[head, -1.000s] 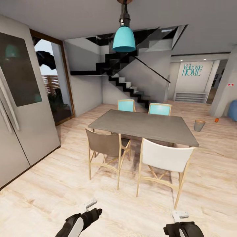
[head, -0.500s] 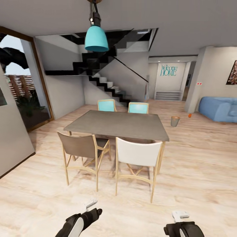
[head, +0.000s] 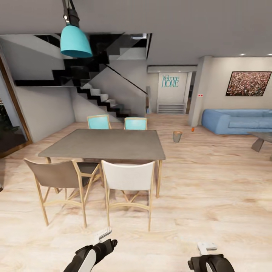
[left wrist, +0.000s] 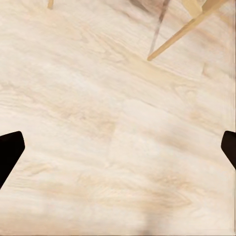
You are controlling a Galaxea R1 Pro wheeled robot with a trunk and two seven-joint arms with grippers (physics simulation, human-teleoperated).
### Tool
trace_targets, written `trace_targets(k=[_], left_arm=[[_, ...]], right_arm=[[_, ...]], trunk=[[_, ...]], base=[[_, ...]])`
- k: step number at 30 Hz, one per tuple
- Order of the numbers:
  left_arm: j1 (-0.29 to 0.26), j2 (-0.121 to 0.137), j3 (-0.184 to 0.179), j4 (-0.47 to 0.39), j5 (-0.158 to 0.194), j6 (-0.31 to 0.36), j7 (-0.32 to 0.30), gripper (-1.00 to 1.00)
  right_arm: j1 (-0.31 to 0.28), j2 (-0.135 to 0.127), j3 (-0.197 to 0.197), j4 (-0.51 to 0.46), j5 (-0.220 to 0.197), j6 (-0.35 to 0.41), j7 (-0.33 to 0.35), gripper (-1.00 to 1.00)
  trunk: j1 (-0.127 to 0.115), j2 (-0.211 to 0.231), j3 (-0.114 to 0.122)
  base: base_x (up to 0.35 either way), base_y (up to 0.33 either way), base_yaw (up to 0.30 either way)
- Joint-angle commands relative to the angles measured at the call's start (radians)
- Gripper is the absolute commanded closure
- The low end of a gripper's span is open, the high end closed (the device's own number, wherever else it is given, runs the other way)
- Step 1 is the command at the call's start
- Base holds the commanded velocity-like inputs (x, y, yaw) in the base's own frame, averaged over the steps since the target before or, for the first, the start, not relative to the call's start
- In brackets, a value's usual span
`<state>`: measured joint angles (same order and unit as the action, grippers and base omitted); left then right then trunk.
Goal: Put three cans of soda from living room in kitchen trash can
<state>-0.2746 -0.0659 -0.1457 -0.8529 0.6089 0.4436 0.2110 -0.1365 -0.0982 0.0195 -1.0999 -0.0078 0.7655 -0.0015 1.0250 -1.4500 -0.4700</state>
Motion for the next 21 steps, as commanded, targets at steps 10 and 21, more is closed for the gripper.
trace_targets(k=[10,21], left_arm=[[0.000,0.000,0.000,0.000,0.000,0.000,-0.001,-1.00],[0.000,0.000,-0.001,0.000,-0.001,0.000,-0.001,-1.00]], right_arm=[[0.000,0.000,-0.001,0.000,0.000,0.000,0.000,-1.00],[0.000,-0.001,-0.001,0.000,0.000,0.000,0.000,-1.00]], trunk=[[0.000,0.000,0.000],[0.000,0.000,0.000]], base=[[0.112,-0.303,-0.292],[0.113,-0.303,-0.292]])
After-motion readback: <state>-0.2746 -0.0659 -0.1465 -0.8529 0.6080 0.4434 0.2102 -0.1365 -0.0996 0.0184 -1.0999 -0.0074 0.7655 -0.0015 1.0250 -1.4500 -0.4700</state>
